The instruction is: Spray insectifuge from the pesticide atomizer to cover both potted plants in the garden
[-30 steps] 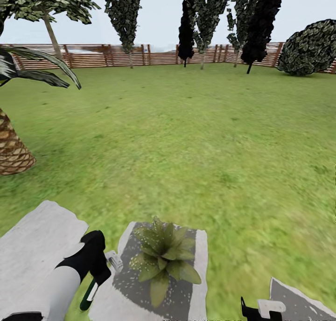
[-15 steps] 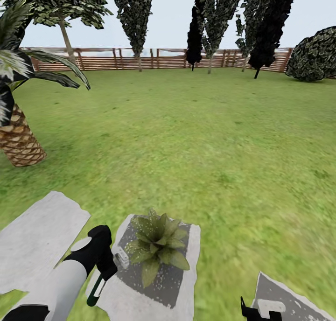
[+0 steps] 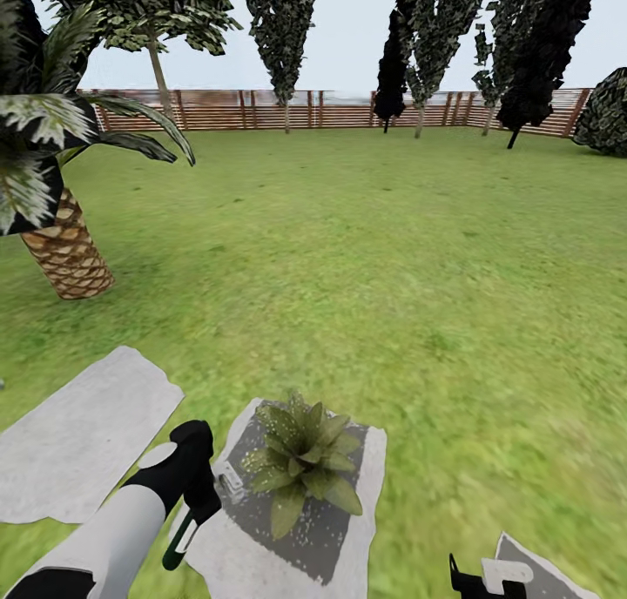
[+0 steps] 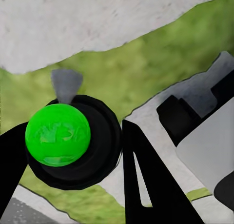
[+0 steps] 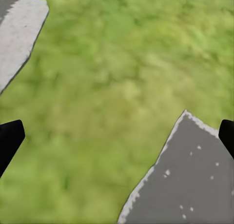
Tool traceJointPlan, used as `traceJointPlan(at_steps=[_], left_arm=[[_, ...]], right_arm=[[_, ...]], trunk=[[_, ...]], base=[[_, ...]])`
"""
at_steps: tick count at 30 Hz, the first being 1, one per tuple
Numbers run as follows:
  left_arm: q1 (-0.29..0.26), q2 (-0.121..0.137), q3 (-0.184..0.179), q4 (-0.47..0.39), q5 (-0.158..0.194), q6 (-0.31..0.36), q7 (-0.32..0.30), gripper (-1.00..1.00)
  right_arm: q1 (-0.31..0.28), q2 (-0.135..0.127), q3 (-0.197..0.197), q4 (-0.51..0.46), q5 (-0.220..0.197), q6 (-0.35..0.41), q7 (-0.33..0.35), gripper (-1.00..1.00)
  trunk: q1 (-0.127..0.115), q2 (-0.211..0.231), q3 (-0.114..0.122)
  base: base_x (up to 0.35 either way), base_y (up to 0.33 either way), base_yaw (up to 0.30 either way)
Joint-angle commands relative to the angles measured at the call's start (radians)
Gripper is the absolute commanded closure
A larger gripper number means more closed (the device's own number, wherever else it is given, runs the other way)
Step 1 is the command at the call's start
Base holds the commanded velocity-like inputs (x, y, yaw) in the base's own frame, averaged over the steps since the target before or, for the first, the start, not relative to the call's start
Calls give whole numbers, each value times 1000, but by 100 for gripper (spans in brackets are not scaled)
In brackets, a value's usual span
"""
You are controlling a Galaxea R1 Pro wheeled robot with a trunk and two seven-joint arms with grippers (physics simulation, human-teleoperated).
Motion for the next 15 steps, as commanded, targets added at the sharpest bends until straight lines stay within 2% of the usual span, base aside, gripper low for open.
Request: traceJointPlan(at_steps=[1, 9, 15], left_arm=[[1, 0, -3, -1, -5, 7, -8, 100], [3, 0, -3, -1, -5, 7, -8, 100], [3, -1, -2, -1, -5, 7, -7, 100]], right_arm=[[-1, 0, -7, 1, 11, -3, -4, -100], [-1, 0, -7, 0, 10, -2, -4, -100], [-1, 0, -7, 0, 10, -2, -3, -100]], trunk=[[0, 0, -1], [0, 0, -1], [0, 0, -1]], base=[[0, 0, 2], [8, -7, 5], [143, -197, 227]])
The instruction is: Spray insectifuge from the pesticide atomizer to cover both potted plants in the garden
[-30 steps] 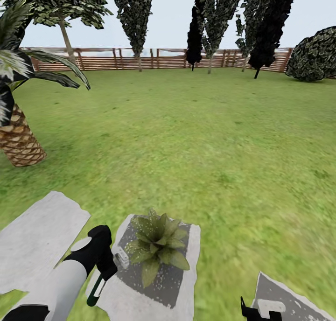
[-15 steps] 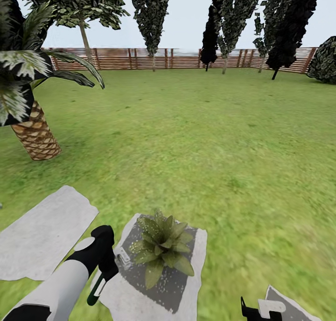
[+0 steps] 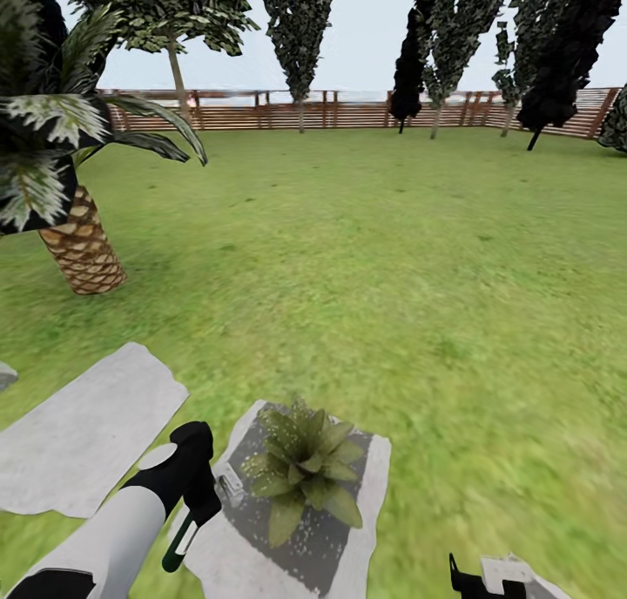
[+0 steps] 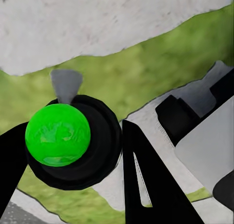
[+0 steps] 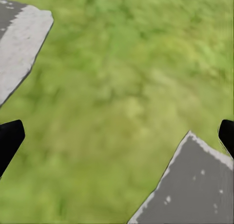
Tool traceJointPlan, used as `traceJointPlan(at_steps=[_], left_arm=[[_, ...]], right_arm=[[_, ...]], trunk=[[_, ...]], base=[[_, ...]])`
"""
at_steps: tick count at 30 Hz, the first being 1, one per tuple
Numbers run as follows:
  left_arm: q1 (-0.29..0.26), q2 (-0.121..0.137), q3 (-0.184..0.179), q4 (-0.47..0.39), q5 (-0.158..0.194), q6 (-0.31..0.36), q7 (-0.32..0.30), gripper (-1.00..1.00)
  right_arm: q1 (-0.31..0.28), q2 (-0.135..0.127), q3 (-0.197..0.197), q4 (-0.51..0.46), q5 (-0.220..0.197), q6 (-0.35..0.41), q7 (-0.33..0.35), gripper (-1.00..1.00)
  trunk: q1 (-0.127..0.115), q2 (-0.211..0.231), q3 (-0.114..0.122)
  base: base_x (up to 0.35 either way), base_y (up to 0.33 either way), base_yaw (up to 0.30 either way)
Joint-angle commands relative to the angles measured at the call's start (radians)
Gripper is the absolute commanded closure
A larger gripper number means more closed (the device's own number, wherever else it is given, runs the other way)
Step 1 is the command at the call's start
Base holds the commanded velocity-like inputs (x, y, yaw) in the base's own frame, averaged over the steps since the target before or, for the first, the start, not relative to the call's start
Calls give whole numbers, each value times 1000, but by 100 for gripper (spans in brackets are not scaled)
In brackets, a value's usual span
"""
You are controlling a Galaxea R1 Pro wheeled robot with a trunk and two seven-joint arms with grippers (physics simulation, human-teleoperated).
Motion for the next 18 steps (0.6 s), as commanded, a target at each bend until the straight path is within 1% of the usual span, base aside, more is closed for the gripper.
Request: traceJointPlan(at_steps=[1, 8, 10, 14, 15, 16, 17, 18], left_arm=[[-1, 0, -3, -1, -5, 7, -7, 100], [0, 0, -3, -1, -5, 7, -7, 100], [1, 0, -3, -1, -5, 7, -7, 100], [0, 0, -3, -1, -6, 7, -5, 100], [-1, 0, -3, -1, -14, 7, -5, 100], [-1, 0, -3, -1, -37, 7, -7, 100], [-2, -1, -2, -1, -73, 7, -10, 100], [-3, -2, -2, -1, -98, 7, -11, 100]], right_arm=[[0, 0, -7, 0, 11, -2, -4, -100], [0, 0, -7, 1, 11, -2, -3, -100], [0, 0, -7, 1, 11, -2, -3, -100], [0, 0, -7, 1, 11, -2, -3, -100], [0, 0, -7, 1, 11, -2, -3, -100], [0, 0, -7, 1, 11, -2, -3, -100], [0, 0, -7, 1, 11, -2, -3, -100], [0, 0, -7, 1, 11, -2, -3, -100]], trunk=[[0, 0, -1], [0, 0, -1], [0, 0, -1], [0, 0, -1], [0, 0, -1], [0, 0, -1], [0, 0, -1], [0, 0, -1]], base=[[155, -236, 274], [146, -242, 273], [87, -255, 119], [10, -268, 23], [-52, -271, 4], [-68, -271, 2], [-74, -271, 1], [-75, -271, 1]])
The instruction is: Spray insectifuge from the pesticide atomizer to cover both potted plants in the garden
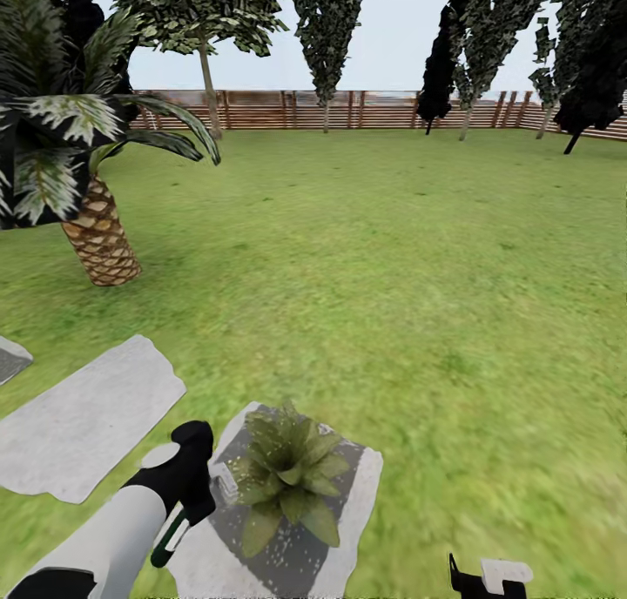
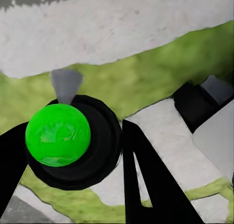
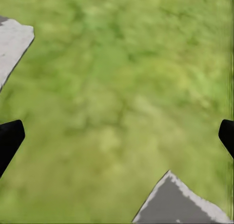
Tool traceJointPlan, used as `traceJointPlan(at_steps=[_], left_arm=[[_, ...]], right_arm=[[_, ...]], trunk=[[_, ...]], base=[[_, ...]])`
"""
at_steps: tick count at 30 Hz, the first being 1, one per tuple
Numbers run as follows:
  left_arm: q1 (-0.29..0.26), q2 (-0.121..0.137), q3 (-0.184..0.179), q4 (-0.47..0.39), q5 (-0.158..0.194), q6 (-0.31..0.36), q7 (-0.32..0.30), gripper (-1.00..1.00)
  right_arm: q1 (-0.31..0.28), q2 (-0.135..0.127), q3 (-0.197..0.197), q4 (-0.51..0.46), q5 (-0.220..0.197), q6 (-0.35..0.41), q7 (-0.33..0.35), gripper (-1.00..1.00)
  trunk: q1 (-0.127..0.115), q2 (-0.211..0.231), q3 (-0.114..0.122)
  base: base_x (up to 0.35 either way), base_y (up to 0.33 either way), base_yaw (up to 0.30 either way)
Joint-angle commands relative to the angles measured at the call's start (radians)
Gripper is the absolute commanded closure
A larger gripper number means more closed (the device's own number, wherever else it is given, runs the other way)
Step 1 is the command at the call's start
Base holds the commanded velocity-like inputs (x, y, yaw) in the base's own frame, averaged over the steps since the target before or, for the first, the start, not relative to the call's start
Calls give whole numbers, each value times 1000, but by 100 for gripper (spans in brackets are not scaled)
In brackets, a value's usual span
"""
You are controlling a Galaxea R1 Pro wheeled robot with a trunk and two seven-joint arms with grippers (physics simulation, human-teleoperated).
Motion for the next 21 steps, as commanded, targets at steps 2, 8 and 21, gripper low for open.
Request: traceJointPlan(at_steps=[2, 8, 21], left_arm=[[-2, -4, 1, -2, -52, 8, -16, 100], [-1, -4, 0, -2, -77, 9, -45, 100], [0, -6, 9, -2, -74, 20, -38, 100]], right_arm=[[-1, 0, -7, 1, 11, -2, -4, -100], [-1, 2, -7, 1, 11, -2, -4, -100], [-1, 2, -7, 1, 11, -2, -4, -100]], trunk=[[0, 0, -1], [0, 0, -1], [0, 0, -1]], base=[[-69, -272, 0], [-48, -154, 199], [-1, -2, 186]])
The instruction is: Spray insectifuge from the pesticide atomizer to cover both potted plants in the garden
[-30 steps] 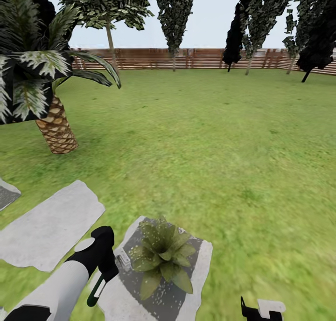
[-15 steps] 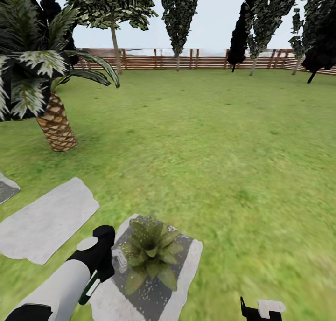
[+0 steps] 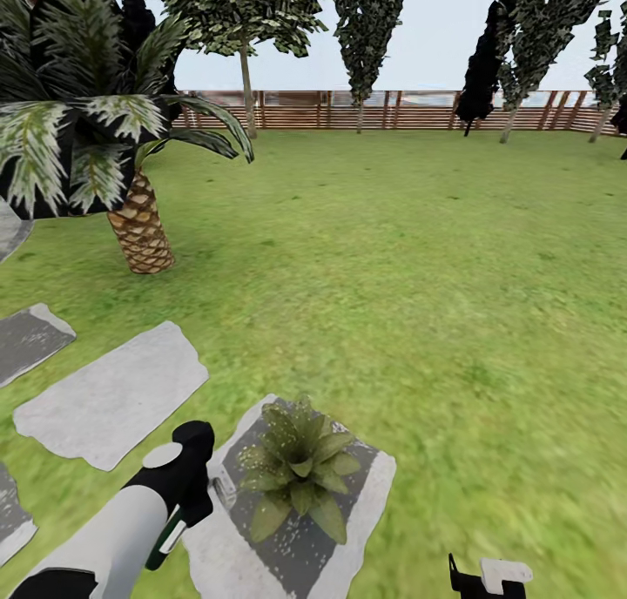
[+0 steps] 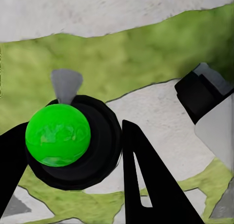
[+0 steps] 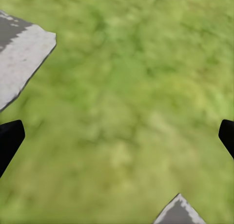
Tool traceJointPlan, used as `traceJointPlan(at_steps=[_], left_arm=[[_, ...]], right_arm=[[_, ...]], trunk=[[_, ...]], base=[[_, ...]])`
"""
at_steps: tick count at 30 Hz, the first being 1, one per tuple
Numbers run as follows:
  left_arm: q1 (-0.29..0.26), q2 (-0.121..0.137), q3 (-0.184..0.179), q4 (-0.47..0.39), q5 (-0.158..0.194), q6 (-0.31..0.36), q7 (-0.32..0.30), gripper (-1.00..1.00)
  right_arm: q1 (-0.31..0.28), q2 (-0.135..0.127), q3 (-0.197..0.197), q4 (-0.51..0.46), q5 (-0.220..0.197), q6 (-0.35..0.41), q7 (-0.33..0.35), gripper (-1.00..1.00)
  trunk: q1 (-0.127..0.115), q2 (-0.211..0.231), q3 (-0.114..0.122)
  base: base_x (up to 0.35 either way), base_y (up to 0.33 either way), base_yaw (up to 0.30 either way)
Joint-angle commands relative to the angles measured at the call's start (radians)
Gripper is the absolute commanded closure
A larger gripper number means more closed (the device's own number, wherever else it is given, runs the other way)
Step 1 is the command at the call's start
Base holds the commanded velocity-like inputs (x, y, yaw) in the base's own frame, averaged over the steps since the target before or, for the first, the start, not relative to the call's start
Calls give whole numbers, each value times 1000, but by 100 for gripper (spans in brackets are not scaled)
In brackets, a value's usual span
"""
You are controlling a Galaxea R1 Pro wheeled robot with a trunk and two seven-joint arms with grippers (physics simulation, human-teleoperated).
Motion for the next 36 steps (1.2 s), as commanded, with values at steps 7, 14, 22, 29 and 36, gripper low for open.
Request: traceJointPlan(at_steps=[7, 14, 22, 29, 36], left_arm=[[-13, -62, -3, -11, -3, 14, -6, 100], [-5, -34, 1, -10, 0, 13, 41, 100], [-4, -34, 1, -8, 1, 15, 55, 100], [-3, -38, 3, -1, 3, 16, 55, 100], [2, -42, 7, 1, 3, 16, 57, 100]], right_arm=[[-1, 0, -7, 1, 11, -3, -4, -100], [-1, 0, -7, 1, 11, -3, -4, -100], [-1, -1, -7, 0, 11, -3, -4, -100], [-1, 0, -7, -1, 11, -3, -4, -100], [-1, -3, -8, -1, 12, -4, -4, -100]], trunk=[[0, 0, -1], [0, 0, -1], [0, 0, -1], [0, 0, -1], [0, 0, -1]], base=[[0, 0, 1], [0, 0, 0], [0, 0, 24], [0, 0, 249], [0, -36, 57]])
